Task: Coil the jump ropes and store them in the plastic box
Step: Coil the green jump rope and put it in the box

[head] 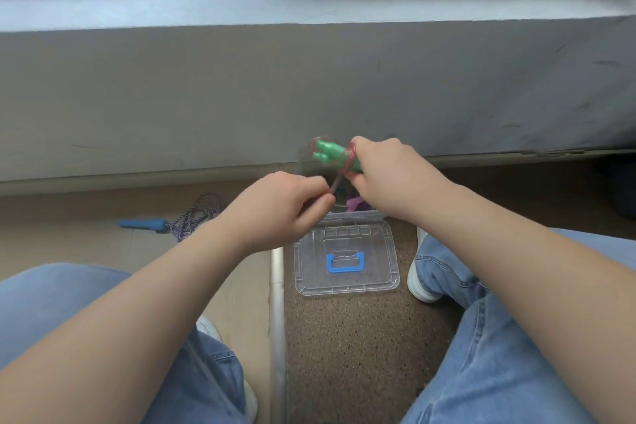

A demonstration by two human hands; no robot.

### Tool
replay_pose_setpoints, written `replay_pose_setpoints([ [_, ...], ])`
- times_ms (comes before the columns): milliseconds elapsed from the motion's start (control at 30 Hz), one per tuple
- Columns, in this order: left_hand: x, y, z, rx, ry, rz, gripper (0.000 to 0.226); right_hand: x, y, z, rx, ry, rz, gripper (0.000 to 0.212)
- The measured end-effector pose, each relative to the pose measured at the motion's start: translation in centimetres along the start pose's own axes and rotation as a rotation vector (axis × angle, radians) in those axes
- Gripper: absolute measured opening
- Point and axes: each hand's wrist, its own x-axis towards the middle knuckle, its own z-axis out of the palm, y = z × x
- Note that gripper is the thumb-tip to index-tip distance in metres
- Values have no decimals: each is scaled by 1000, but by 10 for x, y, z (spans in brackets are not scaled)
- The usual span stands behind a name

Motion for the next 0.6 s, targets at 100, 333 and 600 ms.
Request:
replay_pose_setpoints([
  [100,0,2,-7,74,47,136,38,-2,-3,3,-122,-155,-48,12],
  [333,8,-28,-23,-171,251,-255,54,-7,-11,9,-15,-268,-374,14],
  [600,8,-15,0,-424,133,-481,36,-12,-15,9,233,-57,-295,17],
])
